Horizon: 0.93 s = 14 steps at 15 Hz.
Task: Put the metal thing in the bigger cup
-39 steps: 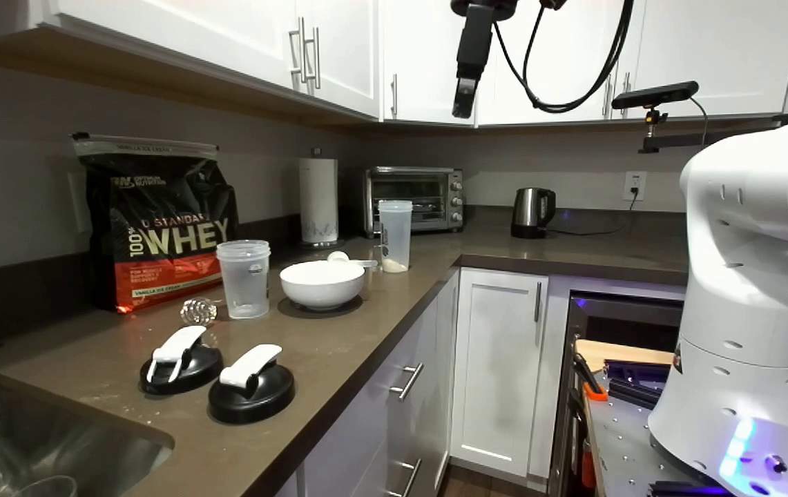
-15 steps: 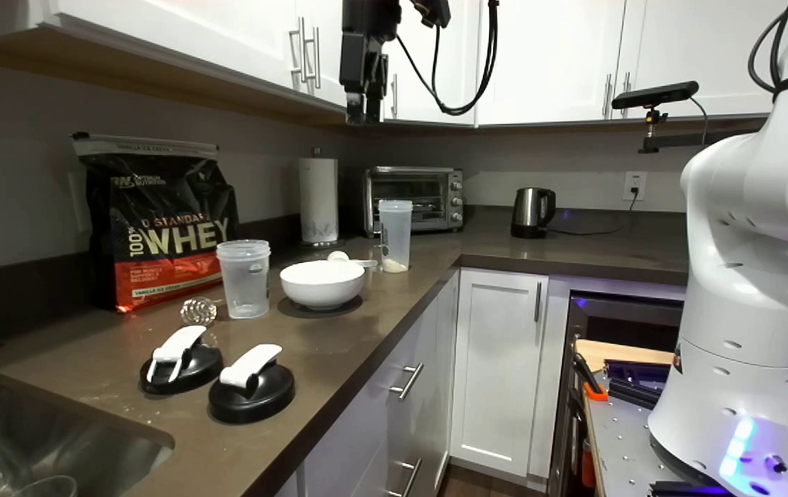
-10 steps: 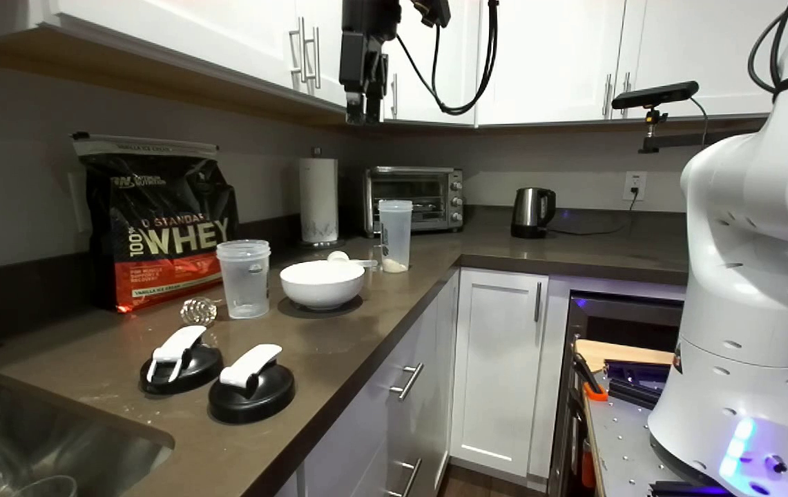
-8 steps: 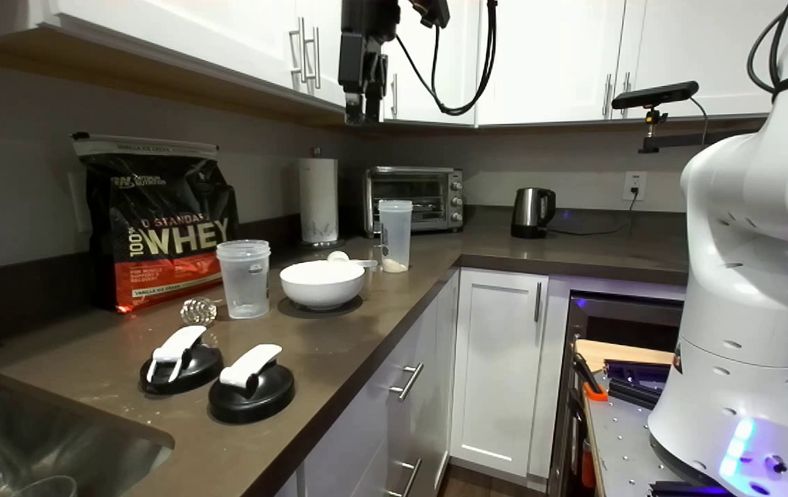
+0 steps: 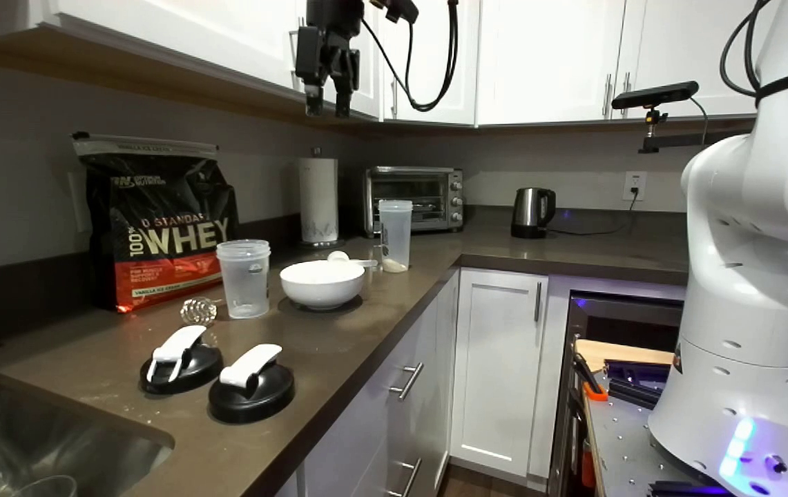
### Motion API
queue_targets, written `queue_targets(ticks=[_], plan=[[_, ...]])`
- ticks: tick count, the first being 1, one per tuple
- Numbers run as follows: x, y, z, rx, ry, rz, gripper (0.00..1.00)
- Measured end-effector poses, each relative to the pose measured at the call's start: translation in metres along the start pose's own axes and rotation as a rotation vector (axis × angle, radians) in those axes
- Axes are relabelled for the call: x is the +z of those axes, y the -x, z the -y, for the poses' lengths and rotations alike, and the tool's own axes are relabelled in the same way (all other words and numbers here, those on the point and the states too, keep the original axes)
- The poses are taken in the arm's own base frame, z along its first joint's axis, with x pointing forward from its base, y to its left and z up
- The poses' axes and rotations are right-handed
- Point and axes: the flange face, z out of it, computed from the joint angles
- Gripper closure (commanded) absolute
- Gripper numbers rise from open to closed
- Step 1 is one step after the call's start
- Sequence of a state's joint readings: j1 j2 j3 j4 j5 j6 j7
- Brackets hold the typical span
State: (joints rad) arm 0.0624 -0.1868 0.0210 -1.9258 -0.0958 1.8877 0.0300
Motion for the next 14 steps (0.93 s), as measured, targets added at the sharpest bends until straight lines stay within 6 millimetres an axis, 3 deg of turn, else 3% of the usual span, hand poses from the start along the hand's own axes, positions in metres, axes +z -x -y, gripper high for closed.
queue_targets(ticks=[6, 14], plan=[[0.031, -0.036, -0.027, 0.157, 0.006, 0.007, 0.00], [0.094, -0.054, -0.067, 0.329, 0.009, -0.051, 0.00]])
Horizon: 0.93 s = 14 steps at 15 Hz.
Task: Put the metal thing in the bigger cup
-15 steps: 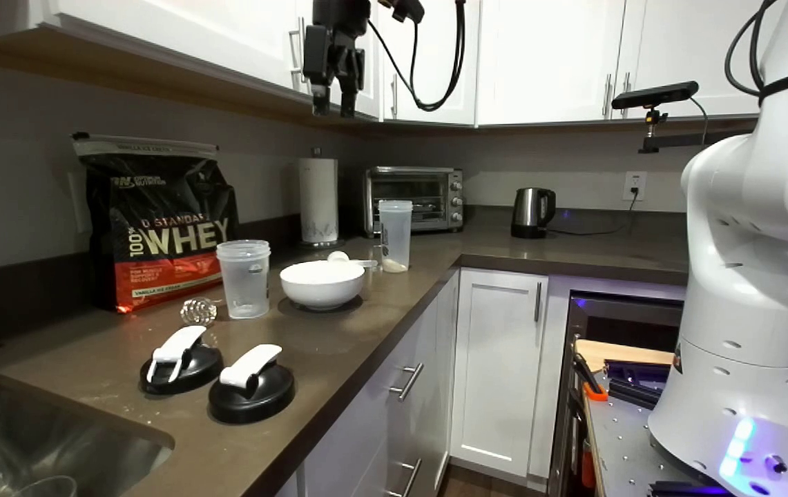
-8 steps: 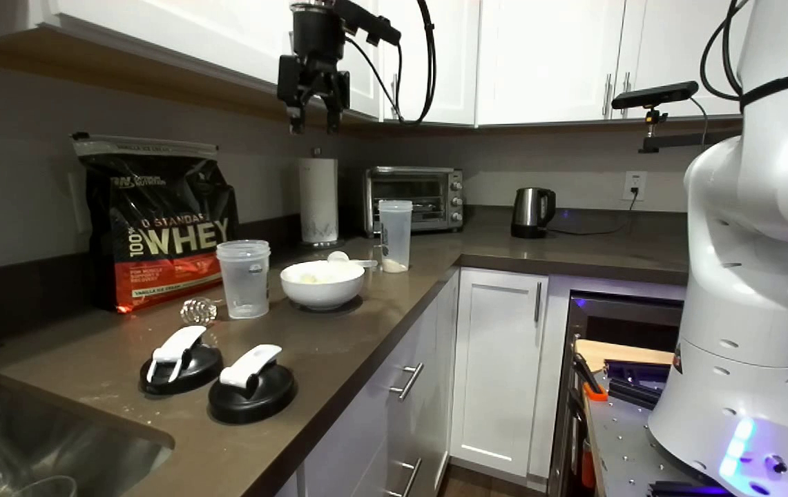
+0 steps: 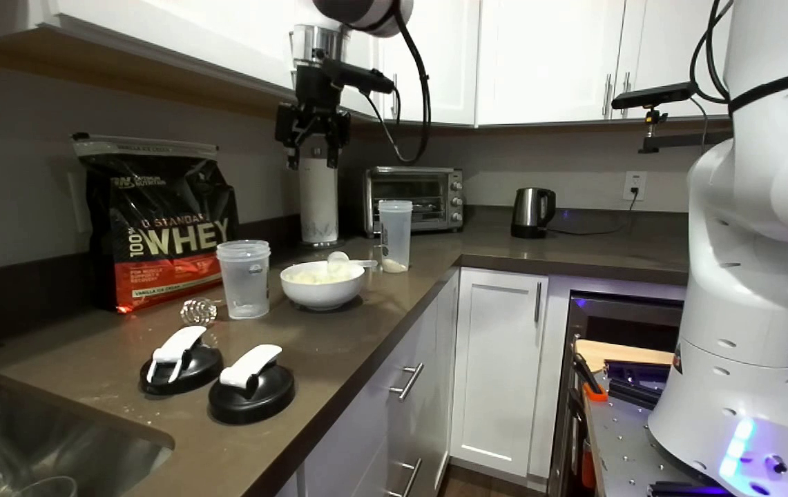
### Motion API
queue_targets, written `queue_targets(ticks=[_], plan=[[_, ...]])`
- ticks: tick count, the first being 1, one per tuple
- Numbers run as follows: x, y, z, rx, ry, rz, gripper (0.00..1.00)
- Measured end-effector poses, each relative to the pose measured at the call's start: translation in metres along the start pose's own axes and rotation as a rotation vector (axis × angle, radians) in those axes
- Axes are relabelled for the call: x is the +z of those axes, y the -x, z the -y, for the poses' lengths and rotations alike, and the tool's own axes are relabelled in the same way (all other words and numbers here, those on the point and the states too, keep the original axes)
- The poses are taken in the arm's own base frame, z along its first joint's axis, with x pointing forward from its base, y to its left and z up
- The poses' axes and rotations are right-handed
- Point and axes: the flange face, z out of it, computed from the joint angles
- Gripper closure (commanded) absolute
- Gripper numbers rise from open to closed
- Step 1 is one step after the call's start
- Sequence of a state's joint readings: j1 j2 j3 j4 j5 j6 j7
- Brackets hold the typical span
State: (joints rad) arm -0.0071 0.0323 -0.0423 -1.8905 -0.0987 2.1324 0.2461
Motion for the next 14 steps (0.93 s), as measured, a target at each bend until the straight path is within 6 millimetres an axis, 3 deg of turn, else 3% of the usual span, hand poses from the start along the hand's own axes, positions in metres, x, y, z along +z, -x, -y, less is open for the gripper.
queue_targets(ticks=[4, 6, 14], plan=[[0.043, 0.000, -0.009, 0.028, 0.006, 0.017, 0.00], [0.055, 0.001, -0.010, 0.030, 0.011, 0.035, 0.00], [0.058, -0.005, -0.007, 0.027, 0.001, -0.006, 0.00]])
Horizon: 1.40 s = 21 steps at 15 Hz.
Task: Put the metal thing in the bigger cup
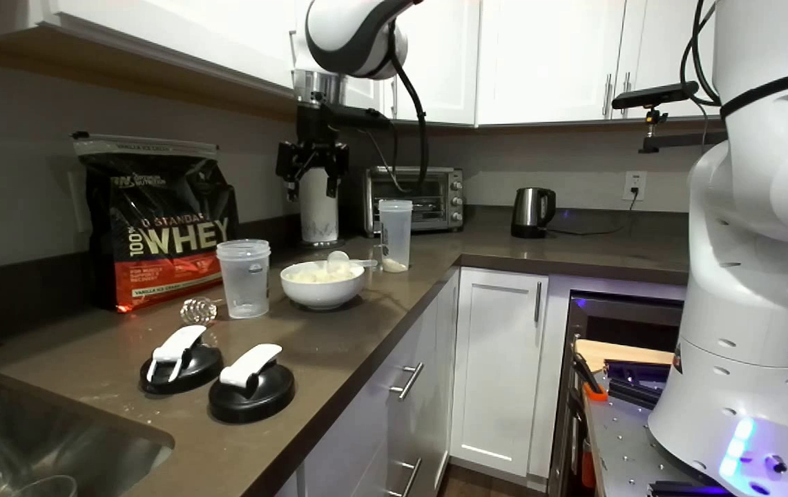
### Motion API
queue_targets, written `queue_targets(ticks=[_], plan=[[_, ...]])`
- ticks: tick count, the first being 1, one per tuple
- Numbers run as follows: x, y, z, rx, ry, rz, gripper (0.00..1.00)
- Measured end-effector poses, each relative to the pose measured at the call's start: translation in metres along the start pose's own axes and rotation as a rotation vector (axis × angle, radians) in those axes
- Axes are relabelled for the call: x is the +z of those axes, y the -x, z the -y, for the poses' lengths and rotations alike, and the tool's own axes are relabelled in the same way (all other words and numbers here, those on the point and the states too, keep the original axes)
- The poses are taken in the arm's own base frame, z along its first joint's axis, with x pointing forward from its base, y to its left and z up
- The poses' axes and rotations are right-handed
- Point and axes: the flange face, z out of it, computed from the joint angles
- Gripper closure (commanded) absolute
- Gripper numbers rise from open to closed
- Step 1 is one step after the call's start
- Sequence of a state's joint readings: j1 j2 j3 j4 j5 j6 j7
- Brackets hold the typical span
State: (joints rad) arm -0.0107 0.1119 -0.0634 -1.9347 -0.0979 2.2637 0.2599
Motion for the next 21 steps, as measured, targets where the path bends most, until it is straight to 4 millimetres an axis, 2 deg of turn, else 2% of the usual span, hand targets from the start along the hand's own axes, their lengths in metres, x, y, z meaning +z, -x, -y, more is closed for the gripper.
queue_targets(ticks=[4, 8, 21], plan=[[0.011, -0.014, -0.001, 0.014, -0.008, -0.097, 0.00], [0.030, -0.027, -0.012, 0.045, 0.018, -0.146, 0.00], [0.096, -0.053, -0.031, 0.082, 0.067, -0.133, 0.00]])
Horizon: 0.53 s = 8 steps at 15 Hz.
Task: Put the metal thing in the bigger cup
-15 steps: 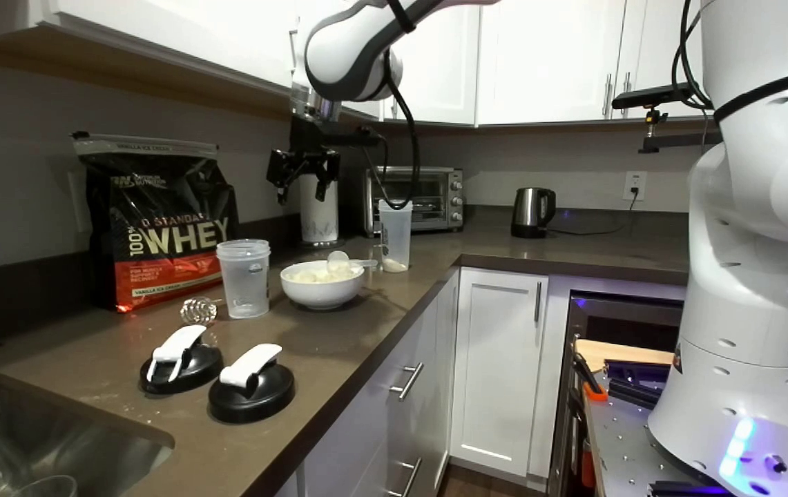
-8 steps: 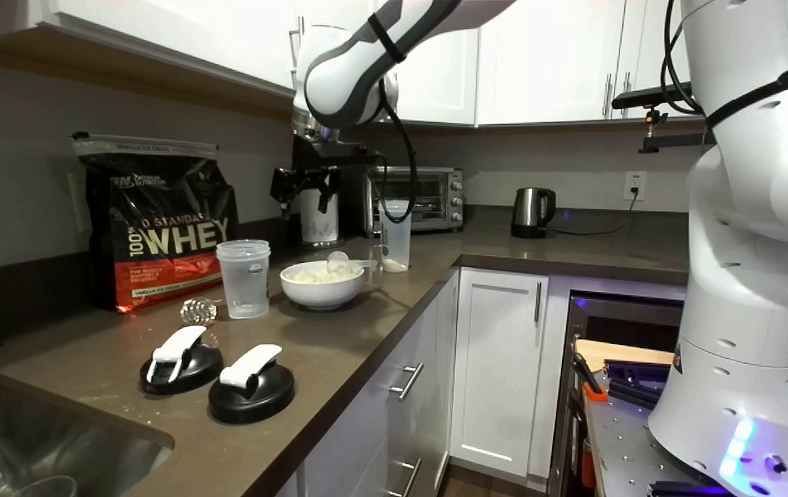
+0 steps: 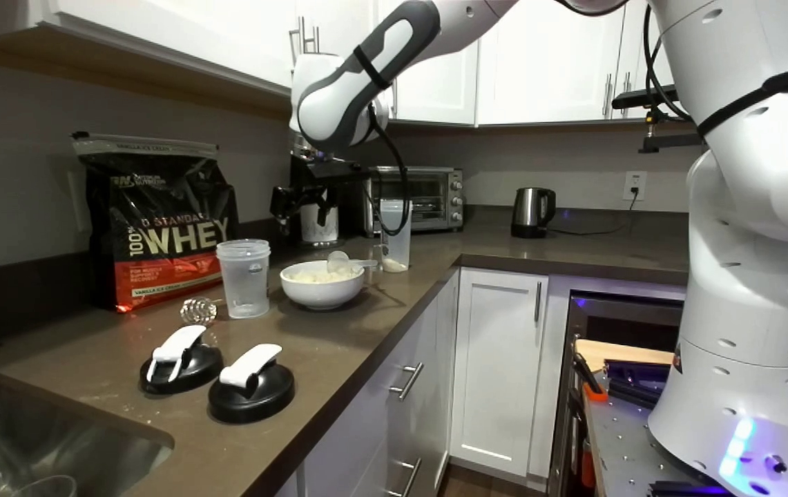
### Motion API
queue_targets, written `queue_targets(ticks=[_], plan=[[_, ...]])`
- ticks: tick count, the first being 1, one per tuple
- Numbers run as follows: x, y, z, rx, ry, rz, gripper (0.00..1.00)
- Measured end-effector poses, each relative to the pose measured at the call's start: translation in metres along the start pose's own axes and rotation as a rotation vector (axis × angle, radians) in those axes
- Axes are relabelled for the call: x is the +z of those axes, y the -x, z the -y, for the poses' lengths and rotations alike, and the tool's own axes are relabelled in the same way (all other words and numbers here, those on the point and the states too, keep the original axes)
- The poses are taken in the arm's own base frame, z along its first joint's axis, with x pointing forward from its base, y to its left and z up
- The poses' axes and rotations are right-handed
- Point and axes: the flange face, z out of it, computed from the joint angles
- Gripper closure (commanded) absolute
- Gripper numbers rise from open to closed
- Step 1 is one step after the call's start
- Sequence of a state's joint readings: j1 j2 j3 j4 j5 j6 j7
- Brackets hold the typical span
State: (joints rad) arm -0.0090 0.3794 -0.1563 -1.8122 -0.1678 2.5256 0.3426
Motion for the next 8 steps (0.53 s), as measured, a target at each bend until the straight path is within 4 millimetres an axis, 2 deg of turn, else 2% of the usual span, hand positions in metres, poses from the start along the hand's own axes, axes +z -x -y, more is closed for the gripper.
queue_targets(ticks=[8], plan=[[0.039, -0.011, 0.005, -0.005, 0.022, 0.016, 0.00]])
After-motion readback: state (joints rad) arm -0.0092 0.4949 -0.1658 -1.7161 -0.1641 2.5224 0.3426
